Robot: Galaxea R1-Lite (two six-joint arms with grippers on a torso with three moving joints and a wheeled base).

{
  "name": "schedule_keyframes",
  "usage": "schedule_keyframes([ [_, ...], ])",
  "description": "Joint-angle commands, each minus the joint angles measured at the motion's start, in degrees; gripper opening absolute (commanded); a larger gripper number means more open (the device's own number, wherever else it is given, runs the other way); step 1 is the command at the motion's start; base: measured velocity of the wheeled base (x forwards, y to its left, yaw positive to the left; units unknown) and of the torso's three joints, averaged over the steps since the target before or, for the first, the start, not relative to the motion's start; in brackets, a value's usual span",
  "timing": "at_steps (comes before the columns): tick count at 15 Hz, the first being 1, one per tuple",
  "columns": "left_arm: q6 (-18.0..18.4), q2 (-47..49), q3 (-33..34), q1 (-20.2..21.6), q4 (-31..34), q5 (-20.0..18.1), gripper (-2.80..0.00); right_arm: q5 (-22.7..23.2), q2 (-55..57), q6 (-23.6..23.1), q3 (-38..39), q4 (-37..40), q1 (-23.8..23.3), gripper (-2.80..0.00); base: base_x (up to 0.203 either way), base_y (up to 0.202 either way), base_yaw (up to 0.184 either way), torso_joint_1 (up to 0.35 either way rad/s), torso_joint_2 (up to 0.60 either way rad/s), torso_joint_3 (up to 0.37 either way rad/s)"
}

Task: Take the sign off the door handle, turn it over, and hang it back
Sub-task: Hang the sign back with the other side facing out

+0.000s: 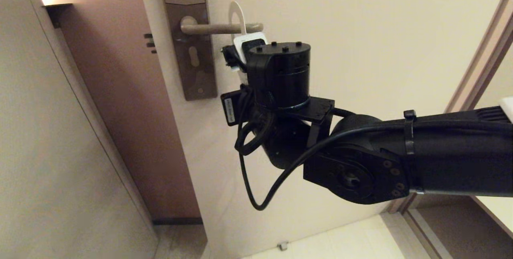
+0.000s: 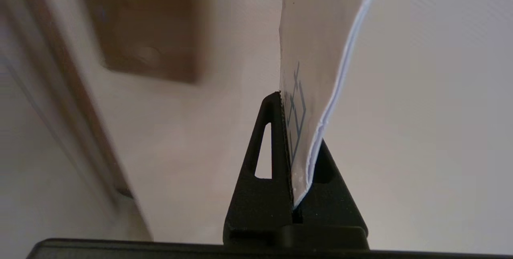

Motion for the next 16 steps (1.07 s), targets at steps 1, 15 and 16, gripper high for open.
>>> schedule_keyframes([
  [1, 0.01, 0.07, 0.01, 0.01, -0.01, 0.01, -2.8, -0.76, 1.73, 0.0, -0.71, -0.77, 0.99, -2.8, 0.0, 0.0, 0.0, 0.0, 0.0, 0.0],
  [15, 0.01, 0.07, 0.01, 0.01, -0.01, 0.08, -2.8, -2.47, 5.93, 0.1, -3.67, -2.76, 4.2, -2.8, 0.0, 0.0, 0.0, 0.0, 0.0, 0.0],
  [16, 0.01, 0.07, 0.01, 0.01, -0.01, 0.03, -2.8, -2.49, 6.01, 0.1, -3.58, -2.76, 4.2, -2.8, 0.0, 0.0, 0.0, 0.0, 0.0, 0.0],
])
